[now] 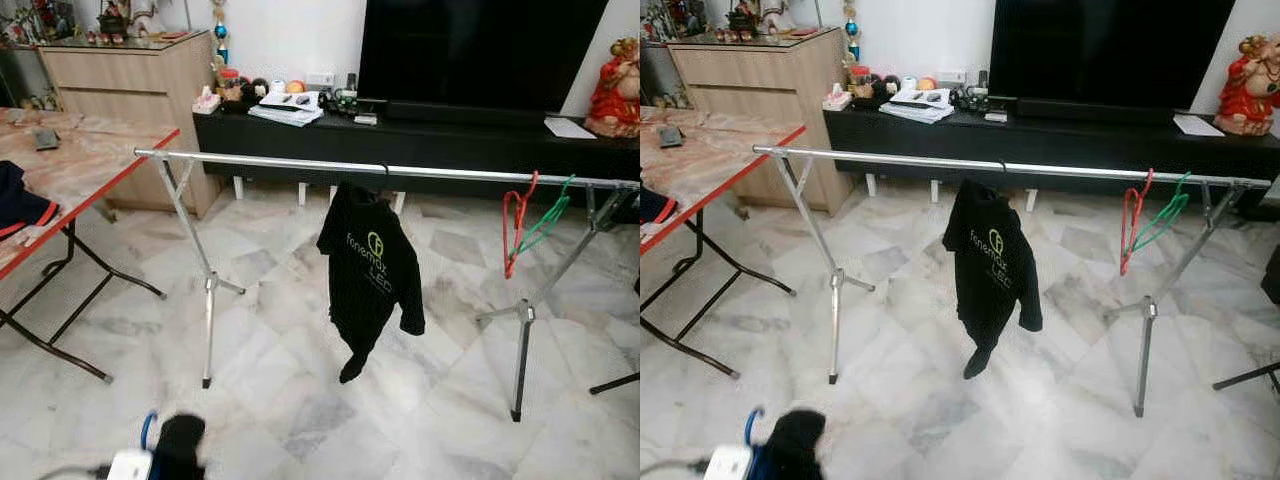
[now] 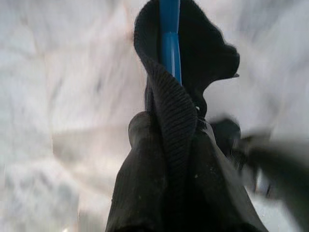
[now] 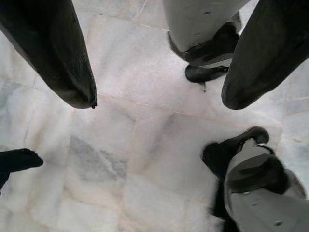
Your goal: Hang hanger
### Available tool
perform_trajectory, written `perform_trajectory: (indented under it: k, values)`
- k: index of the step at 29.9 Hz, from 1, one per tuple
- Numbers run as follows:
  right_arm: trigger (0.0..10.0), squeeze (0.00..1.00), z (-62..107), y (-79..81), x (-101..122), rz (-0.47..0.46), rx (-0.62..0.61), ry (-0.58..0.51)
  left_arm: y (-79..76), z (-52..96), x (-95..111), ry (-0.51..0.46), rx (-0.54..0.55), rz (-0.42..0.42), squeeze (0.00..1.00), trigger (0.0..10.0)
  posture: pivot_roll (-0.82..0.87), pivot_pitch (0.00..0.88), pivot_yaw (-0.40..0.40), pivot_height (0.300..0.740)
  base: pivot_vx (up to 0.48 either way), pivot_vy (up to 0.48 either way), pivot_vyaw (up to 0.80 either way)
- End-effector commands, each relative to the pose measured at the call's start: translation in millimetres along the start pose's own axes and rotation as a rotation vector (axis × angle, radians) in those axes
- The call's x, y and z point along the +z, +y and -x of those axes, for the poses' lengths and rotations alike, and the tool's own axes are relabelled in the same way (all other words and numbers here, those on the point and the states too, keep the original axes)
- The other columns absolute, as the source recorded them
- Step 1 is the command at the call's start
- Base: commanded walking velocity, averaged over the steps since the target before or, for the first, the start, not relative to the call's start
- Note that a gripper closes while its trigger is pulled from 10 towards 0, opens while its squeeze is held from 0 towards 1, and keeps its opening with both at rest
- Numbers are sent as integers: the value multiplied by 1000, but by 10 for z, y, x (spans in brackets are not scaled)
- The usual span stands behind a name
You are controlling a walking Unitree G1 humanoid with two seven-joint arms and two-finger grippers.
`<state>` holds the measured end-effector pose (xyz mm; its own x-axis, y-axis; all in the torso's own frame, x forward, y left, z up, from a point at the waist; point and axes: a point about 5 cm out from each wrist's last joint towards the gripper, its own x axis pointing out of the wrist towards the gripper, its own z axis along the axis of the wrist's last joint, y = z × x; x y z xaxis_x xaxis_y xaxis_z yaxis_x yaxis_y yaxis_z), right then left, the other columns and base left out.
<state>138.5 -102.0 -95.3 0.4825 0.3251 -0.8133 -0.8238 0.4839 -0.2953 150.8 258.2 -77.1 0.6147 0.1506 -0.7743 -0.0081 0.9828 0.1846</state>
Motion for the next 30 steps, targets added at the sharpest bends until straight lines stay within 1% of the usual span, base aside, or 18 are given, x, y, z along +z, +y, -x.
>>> perform_trajectory:
  k: [1,2,3,4,5,7,8,10,12,14,15,16,17,18,22,27,29,30]
  values:
    - [10000,0,393,-1899,-61,-876,-639,-264,-27,15,-72,27,-9,-35,0,10000,114,0,0,740,0,0,0]
    - [10000,0,433,-1942,-101,-889,-700,-256,-39,22,-100,34,-13,-30,0,10000,114,0,0,740,0,0,0]
    - [10000,0,482,-1988,-163,-928,-770,-246,-46,27,-120,36,-12,-28,0,10000,114,0,-19,740,0,0,0]
    - [10000,0,535,-2024,-239,-984,-840,-239,-47,32,-134,37,-6,-18,0,10000,114,0,-21,740,0,0,0]
    - [10000,0,568,-2041,-288,-1023,-881,-234,-46,35,-142,37,-1,-12,0,10000,115,0,-22,740,0,0,0]
    - [10000,0,610,-2027,-356,-1080,-937,-248,-36,37,-147,36,15,-1,0,10000,116,0,-24,740,0,0,0]
    - [10000,0,610,-2027,-356,-1080,-937,-248,-36,37,-147,36,15,-1,0,10000,116,0,-24,740,0,0,0]
    - [10000,0,608,-1986,-385,-1123,-950,-255,-27,36,-140,31,24,9,0,10000,115,0,-24,740,0,0,0]
    - [10000,0,587,-1922,-429,-1193,-943,-243,-32,28,-115,23,24,12,0,10000,114,0,-23,740,0,0,0]
    - [10000,0,557,-1822,-499,-1264,-934,-208,-46,16,-84,15,22,14,0,10000,114,0,-23,740,0,0,0]
    - [10000,0,544,-1776,-529,-1286,-928,-187,-55,11,-72,12,20,15,0,10000,114,0,-23,740,0,0,0]
    - [10000,0,544,-1776,-529,-1286,-928,-187,-55,11,-72,12,20,15,0,10000,114,0,-23,740,0,0,0]
    - [10000,0,517,-1689,-576,-1328,-907,-157,-71,5,-56,7,16,17,0,10000,112,0,-22,740,0,0,0]
    - [10000,0,517,-1689,-576,-1328,-907,-157,-71,5,-56,7,16,17,0,10000,112,0,-22,740,0,0,0]
    - [10000,0,470,-1524,-652,-1364,-861,-92,-94,1,-58,10,13,20,0,10000,110,0,-23,740,0,0,0]
    - [10000,0,441,-1347,-750,-1464,-832,-32,-108,2,-70,15,11,27,0,10000,112,0,-22,740,0,0,0]
    - [10000,0,419,-1288,-750,-1471,-810,-17,-112,1,-70,16,10,30,0,10000,110,0,-22,740,0,0,0]
    - [10000,0,419,-1288,-750,-1471,-810,-17,-112,1,-70,16,10,30,0,10000,110,0,-22,740,0,0,0]
